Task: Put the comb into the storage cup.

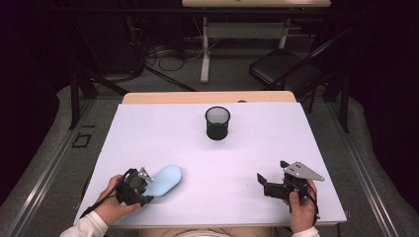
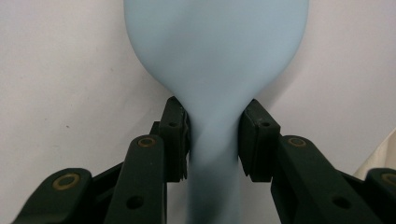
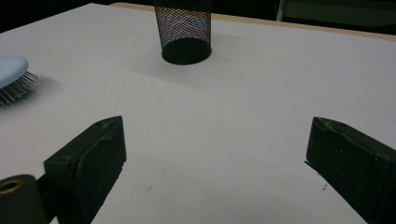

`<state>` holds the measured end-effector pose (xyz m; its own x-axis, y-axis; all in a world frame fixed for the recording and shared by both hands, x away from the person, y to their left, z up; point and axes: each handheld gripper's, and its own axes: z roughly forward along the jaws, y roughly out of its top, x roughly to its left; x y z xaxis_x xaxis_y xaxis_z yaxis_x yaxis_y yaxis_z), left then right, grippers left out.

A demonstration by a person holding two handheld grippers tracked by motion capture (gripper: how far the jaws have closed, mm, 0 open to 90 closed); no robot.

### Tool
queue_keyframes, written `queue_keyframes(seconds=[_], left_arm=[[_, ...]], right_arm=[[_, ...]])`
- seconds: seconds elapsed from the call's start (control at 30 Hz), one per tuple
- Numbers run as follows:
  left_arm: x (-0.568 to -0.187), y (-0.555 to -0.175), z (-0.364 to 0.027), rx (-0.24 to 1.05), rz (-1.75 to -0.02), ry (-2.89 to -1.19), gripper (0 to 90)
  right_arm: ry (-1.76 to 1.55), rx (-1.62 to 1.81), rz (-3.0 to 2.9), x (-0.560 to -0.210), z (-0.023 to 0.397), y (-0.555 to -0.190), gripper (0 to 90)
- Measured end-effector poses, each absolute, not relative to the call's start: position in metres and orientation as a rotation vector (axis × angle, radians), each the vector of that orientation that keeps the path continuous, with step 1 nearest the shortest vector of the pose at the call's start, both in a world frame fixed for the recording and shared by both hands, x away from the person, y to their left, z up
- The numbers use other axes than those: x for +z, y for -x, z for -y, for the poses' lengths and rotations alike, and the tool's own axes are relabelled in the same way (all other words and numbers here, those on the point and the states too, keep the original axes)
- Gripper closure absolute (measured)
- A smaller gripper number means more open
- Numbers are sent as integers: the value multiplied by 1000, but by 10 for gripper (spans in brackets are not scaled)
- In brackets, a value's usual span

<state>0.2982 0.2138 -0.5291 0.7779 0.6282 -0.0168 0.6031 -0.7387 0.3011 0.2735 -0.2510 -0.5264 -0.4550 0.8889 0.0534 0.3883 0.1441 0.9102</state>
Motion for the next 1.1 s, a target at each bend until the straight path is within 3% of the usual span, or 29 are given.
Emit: queue_keyframes(seconds=[1.1], left_arm=[[-531, -293, -221, 130, -951, -2619, 695]], right_arm=[[-1222, 1280, -1916, -527, 250, -274, 47]])
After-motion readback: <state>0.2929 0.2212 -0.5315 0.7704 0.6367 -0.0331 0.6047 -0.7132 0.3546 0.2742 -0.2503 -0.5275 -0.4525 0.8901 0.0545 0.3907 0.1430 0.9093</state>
